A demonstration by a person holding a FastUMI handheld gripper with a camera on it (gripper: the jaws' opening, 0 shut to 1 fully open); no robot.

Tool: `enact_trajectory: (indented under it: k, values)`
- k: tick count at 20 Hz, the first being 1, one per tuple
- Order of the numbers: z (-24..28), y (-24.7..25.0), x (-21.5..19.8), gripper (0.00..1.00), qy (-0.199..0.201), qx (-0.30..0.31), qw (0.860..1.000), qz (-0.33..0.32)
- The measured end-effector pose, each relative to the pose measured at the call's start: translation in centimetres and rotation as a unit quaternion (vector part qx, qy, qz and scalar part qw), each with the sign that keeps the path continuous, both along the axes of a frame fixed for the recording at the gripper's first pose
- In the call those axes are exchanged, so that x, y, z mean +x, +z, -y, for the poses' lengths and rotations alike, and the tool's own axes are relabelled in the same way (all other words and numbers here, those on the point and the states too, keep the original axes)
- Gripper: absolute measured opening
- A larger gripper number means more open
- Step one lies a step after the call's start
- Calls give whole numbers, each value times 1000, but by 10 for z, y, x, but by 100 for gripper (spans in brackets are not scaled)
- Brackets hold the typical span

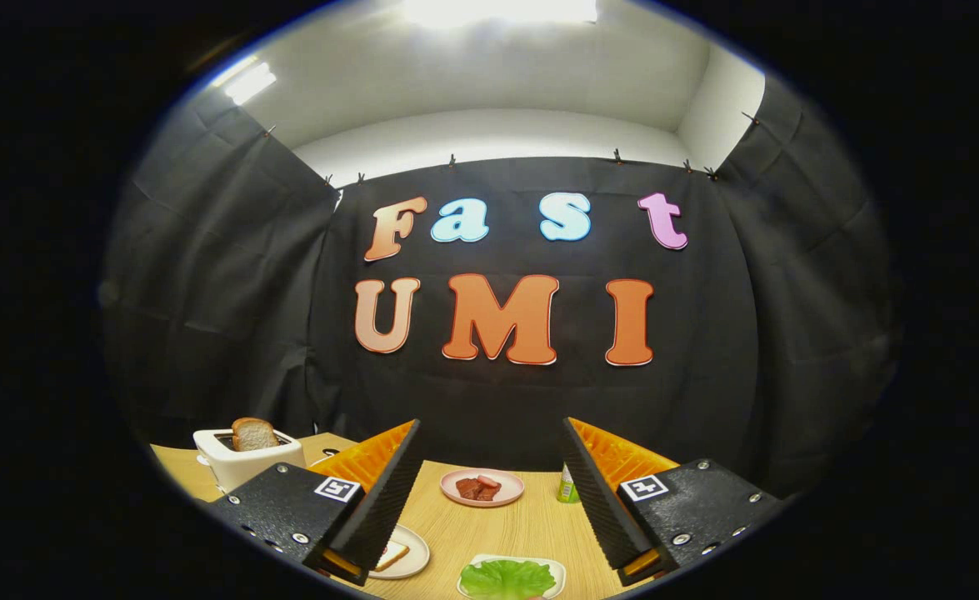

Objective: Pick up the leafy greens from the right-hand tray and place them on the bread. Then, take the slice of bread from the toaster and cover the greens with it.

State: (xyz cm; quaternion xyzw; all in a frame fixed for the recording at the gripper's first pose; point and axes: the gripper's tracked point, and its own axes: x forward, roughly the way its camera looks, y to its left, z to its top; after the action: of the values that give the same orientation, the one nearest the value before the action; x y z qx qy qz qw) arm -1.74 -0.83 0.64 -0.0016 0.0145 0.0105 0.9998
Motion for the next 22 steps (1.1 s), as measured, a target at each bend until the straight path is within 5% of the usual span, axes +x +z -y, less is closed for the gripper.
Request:
enact_trajectory:
  k: [11, 22]
  values:
    - [26, -66, 25, 98, 24, 42, 987, -153]
    - [20, -176, 31, 98, 31, 54, 937, -344]
